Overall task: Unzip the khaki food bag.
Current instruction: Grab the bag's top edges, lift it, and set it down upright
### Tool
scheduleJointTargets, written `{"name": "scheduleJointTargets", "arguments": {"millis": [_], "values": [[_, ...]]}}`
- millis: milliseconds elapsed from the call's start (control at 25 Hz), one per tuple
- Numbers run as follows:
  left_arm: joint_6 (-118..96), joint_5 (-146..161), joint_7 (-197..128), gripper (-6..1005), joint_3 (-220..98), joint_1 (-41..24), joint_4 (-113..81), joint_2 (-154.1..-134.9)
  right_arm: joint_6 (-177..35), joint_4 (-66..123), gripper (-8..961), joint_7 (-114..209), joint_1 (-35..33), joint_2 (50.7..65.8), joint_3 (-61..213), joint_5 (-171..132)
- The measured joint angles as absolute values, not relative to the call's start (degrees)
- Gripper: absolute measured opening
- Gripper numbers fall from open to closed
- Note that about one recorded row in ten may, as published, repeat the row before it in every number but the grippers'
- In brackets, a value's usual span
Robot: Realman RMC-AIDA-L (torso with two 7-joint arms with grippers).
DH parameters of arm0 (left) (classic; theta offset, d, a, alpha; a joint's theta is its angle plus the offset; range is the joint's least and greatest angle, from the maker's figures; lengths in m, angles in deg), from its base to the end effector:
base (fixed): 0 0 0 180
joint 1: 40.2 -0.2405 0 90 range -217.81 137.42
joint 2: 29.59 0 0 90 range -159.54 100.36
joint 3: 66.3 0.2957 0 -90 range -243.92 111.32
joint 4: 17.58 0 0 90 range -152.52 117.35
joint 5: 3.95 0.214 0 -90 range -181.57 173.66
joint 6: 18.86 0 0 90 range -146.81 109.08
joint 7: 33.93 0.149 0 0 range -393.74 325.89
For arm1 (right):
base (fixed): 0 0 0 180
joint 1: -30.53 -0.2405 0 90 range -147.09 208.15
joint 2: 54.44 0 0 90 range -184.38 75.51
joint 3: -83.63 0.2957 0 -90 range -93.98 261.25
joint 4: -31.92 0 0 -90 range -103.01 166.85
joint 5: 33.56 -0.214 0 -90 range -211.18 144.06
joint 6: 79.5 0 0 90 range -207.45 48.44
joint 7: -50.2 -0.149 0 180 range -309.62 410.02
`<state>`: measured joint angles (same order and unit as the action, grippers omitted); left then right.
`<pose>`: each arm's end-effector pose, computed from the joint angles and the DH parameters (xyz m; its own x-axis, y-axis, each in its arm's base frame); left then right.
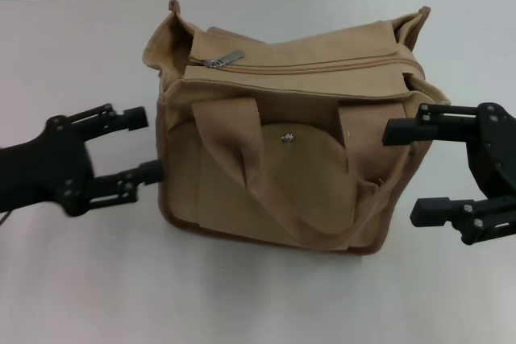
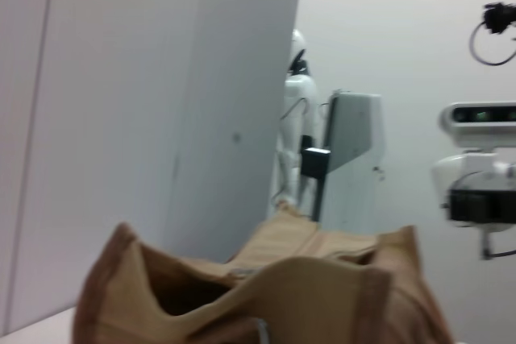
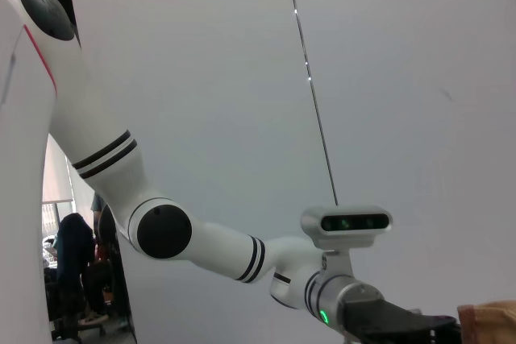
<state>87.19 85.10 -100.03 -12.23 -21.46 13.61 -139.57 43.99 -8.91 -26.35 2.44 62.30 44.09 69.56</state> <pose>-0.3227 0.2765 0.0309 0.7003 0.1785 0.6912 0.3129 -0.9470 -0.0724 0.2519 0.2870 0.0301 0.6736 -0.1657 -0.7202 -0.0791 -0.9851 0.1527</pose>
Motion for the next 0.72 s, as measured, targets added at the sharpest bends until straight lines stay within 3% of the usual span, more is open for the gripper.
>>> {"name": "scheduleJointTargets", "arguments": {"millis": [40, 160, 240, 320, 360, 520, 600, 720], "values": [[82.7, 85.1, -100.0, 782, -12.4, -21.2, 14.5, -141.49, 44.0, -8.8, 804, -26.3, 2.4, 62.30, 44.1, 69.6], [80.7, 85.1, -100.0, 780, -12.4, -21.2, 15.3, -142.36, 44.0, -8.7, 804, -26.3, 2.5, 62.35, 44.1, 69.5], [76.6, 85.2, -100.0, 779, -12.0, -21.1, 16.8, -144.24, 44.1, -8.6, 804, -26.3, 2.6, 62.40, 44.1, 69.5], [76.6, 85.2, -100.0, 777, -12.0, -21.1, 16.8, -144.24, 44.1, -8.6, 804, -26.3, 2.8, 62.40, 44.1, 69.5], [73.7, 86.5, -99.3, 777, -12.1, -20.7, 17.5, -145.87, 44.0, -8.6, 804, -26.3, 3.0, 62.40, 44.1, 69.5], [72.9, 86.6, -98.8, 774, -11.9, -20.4, 17.2, -145.99, 44.0, -8.3, 804, -26.3, 3.1, 62.39, 44.1, 69.5], [72.7, 86.9, -98.7, 619, -11.9, -20.3, 17.1, -146.05, 44.0, -7.9, 804, -26.4, 3.1, 62.38, 44.1, 69.5], [72.8, 87.3, -98.2, 482, -11.9, -20.3, 17.3, -146.32, 44.0, -7.2, 804, -26.2, 3.1, 62.37, 44.1, 69.5]]}}
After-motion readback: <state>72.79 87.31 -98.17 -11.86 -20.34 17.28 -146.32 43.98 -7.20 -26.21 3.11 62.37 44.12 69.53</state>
